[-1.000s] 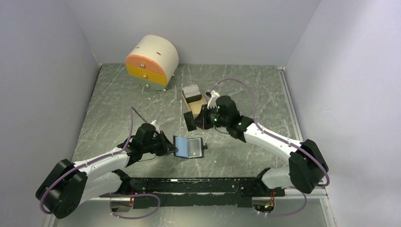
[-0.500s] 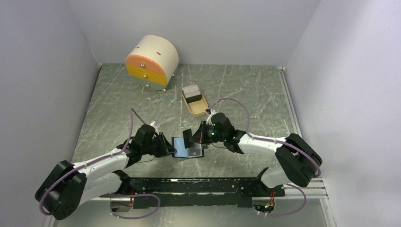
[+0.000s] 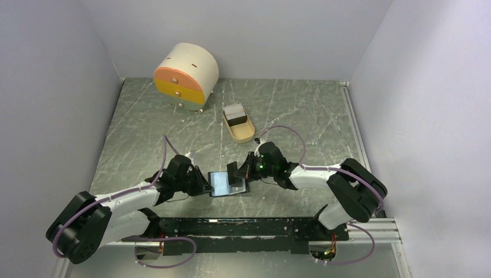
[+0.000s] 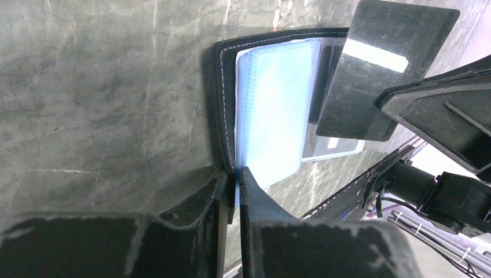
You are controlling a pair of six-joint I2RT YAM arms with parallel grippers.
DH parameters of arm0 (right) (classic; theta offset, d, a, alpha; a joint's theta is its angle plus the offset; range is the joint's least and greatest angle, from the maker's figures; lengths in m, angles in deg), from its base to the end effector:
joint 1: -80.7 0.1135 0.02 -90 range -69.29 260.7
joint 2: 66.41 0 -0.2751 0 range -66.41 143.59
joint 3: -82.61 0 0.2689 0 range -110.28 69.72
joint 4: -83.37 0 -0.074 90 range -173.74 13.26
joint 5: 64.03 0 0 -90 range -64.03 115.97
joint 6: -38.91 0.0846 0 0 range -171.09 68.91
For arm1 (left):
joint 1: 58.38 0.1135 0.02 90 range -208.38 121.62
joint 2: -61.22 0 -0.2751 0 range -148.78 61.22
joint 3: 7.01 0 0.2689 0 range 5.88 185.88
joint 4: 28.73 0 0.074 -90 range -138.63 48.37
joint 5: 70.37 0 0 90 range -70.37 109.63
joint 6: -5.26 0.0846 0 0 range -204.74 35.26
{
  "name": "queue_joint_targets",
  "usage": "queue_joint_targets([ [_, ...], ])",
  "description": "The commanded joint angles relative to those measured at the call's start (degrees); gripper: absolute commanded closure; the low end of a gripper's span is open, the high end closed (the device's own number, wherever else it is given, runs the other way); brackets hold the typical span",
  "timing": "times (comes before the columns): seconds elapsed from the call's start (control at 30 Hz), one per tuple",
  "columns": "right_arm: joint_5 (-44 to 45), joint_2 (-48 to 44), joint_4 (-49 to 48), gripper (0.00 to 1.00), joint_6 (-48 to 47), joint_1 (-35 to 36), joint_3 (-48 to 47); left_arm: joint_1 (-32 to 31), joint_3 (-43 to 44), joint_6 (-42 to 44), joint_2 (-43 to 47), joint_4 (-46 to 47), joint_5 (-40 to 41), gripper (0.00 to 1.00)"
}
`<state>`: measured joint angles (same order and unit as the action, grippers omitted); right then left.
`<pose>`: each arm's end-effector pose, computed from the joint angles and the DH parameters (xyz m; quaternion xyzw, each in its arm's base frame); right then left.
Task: Put the credit cards into the card holder
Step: Insert the credit card into the card holder.
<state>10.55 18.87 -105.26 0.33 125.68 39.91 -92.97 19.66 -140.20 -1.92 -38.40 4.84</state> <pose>0.2136 0.2452 0.1189 -0.0138 0.8769 0.4260 0.2221 0.1688 -0.1426 0.0868 -0.1193 0.9134 -0.3464 0.1773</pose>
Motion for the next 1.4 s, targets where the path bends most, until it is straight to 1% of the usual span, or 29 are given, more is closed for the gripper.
queue_joint_targets([
  [0.0, 0.8, 0.3, -2.1, 1.00, 0.1, -0.7, 1.4, 0.3, -1.0, 1.2, -0.6, 1.1, 0.9, 0.84],
  [0.27, -1.6, 2.8, -6.1, 1.00, 1.4, -0.9, 2.8, 0.3, -1.0, 1.2, -1.7, 1.9, 1.1, 0.84],
  [0.37, -2.5, 2.9, -10.2, 0.99, 4.3, -1.0, 4.8, 0.4, -1.5, 0.8, -1.6, 2.3, 1.0, 0.84],
  [0.47, -3.3, 3.2, -12.2, 0.98, 6.0, -1.0, 6.0, 0.3, -1.9, 0.4, -1.5, 2.8, 0.6, 0.84],
  [0.8, -4.3, 3.9, -14.7, 1.00, 8.6, -1.2, 6.5, 0.3, -2.2, 0.3, -0.6, 2.0, 1.5, 0.84],
  [0.9, -3.2, 3.5, -14.8, 1.00, 9.2, -1.4, 7.6, 0.3, -2.4, 0.3, -0.2, 2.0, 1.3, 0.85],
  [1.0, -2.8, 4.1, -16.9, 1.00, 10.1, -1.4, 8.9, 0.3, -1.7, 0.9, -0.3, 1.0, 1.1, 0.85],
  [1.2, -5.9, 6.9, -20.2, 0.99, 11.0, -1.4, 9.6, 0.3, -2.6, 0.1, 1.0, 1.4, 1.3, 0.85],
  [1.37, -8.0, 7.8, -23.9, 0.98, 12.9, -1.4, 11.0, 0.3, -1.6, 0.7, 0.7, 0.2, 1.5, 0.85],
])
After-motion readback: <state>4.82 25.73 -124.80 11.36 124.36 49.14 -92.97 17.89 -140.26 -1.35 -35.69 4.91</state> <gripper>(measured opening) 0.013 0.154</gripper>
